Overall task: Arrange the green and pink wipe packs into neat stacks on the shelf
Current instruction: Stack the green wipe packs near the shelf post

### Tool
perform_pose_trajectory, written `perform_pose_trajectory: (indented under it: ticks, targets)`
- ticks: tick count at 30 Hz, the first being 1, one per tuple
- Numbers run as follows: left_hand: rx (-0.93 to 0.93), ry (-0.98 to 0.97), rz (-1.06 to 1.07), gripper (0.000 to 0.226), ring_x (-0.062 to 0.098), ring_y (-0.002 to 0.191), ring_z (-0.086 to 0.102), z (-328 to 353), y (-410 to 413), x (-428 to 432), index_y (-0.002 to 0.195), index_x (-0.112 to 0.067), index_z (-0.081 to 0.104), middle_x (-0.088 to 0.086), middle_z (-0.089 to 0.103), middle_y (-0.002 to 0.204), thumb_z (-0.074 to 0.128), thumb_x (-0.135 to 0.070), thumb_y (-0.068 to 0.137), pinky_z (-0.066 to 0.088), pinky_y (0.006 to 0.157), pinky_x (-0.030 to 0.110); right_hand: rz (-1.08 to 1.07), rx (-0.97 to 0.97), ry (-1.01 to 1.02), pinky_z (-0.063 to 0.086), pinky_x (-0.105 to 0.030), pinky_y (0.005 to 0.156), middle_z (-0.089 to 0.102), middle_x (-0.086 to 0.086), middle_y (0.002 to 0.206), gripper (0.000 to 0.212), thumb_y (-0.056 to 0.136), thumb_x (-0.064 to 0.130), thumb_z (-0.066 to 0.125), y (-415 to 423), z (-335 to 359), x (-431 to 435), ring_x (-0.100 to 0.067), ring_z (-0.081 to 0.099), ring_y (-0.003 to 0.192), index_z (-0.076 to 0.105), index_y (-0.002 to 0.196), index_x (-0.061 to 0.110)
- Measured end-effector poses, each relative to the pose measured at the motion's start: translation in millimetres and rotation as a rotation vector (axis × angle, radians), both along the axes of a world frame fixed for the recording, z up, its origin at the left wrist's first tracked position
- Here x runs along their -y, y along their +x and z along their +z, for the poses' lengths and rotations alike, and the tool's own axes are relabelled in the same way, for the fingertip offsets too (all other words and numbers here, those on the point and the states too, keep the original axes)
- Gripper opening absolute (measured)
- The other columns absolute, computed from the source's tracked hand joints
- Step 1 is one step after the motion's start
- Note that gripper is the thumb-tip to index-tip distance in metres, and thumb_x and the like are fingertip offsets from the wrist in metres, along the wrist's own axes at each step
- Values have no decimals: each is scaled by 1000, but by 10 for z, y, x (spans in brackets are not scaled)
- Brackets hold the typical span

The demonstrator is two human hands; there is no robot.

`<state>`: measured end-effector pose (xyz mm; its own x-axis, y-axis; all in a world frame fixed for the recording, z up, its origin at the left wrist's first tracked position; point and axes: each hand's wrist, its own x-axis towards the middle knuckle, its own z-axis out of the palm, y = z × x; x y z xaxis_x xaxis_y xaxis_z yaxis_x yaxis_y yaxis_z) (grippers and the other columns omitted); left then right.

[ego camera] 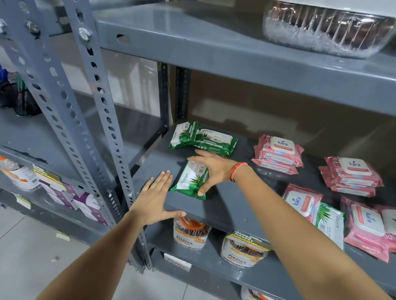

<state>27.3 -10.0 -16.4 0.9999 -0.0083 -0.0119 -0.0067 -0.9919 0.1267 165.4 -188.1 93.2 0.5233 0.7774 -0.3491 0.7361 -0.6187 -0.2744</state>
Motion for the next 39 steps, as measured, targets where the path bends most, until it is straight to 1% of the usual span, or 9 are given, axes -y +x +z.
perform_pose_trajectory:
  ticks: [5,13,16,21,25,28,30,34,39]
  targets:
    - [18,8,0,124,14,141,-13,-36,5,-8,147,-7,-5,5,-9,156,20,-93,61,-10,113,34,97,28,-84,11,-43,119,10,-12,160,98,70,37,81,25,-53,-60,-28,8,147,26,149,21]
    - [32,-5,3,127,15,142,-11,-43,7,-14,147,-3,9,7,-3,157,22,-94,60,-5,115,37,-190,13,58,25,-42,116,17,-8,159,94,71,54,74,-173,-279,-40,-27,21,144,31,148,23]
    - [15,-5,26,130,17,141,-15,-43,1,-3,147,-3,0,9,-10,156,23,-95,58,-6,114,38,-255,98,13,34,-47,110,24,-12,155,89,73,61,67,-320,-286,-87,-32,27,140,32,146,24]
    - [-22,10,95,137,20,139,-22,-21,-16,23,144,-2,-14,9,-23,151,20,-97,52,-12,112,38,-449,208,-27,41,-43,99,44,-14,139,86,72,71,59,-537,-288,-215,-32,38,130,43,138,17]
    - [-59,-43,147,140,21,139,-21,-4,-1,36,144,-2,-14,11,-20,153,32,-96,51,-12,111,38,-530,345,-86,42,-39,97,44,-17,132,95,72,77,51,-691,-322,-338,-34,39,123,44,134,5]
    - [-86,-49,151,142,21,140,-20,13,10,30,144,-3,-15,11,-19,154,31,-97,48,-13,110,37,-543,310,-38,40,-41,98,41,-17,133,82,77,71,52,-630,-254,-277,-34,37,124,49,131,9]
    - [-89,-61,148,143,21,140,-19,21,16,26,144,-3,-14,11,-19,154,30,-98,47,-13,110,37,-504,274,-3,34,-45,105,34,-18,142,81,78,65,58,-565,-206,-221,-36,32,131,42,138,14]
    - [-89,-61,149,141,22,140,-18,35,12,32,145,-3,-13,11,-18,154,35,-96,50,-12,109,38,-396,194,50,24,-49,113,18,-17,155,101,75,58,66,-435,-194,-193,-36,21,142,16,151,13]
    - [-87,-51,151,141,22,141,-18,43,7,37,145,-3,-12,12,-17,154,35,-96,50,-12,110,38,-368,173,40,26,-44,113,34,-14,149,95,79,57,63,-408,-381,-187,-33,31,137,18,150,13]
